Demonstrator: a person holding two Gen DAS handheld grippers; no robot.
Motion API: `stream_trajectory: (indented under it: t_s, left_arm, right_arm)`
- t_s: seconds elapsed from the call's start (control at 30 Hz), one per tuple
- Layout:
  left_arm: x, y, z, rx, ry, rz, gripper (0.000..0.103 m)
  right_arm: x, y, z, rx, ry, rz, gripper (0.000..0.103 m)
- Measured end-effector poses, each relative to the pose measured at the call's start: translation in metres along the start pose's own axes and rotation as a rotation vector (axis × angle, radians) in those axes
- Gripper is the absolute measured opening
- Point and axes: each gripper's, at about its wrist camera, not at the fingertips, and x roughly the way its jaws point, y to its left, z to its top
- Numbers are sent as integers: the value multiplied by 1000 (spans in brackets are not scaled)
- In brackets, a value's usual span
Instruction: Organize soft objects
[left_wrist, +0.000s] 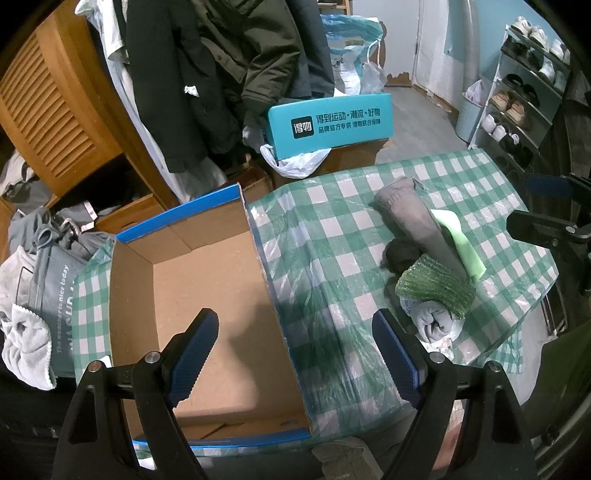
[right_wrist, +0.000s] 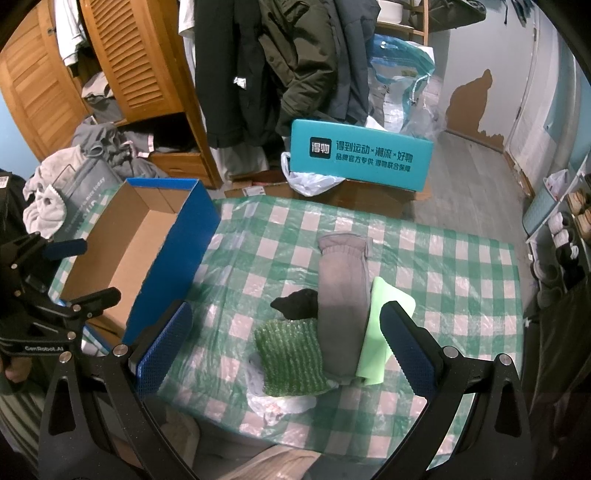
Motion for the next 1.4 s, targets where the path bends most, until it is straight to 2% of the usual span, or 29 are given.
stream_trajectory:
  t_s: [1.4]
  left_arm:
    - [1, -5, -8, 10, 10, 4, 86]
  right_arm:
    - [0, -6, -3, 5, 7, 5, 101]
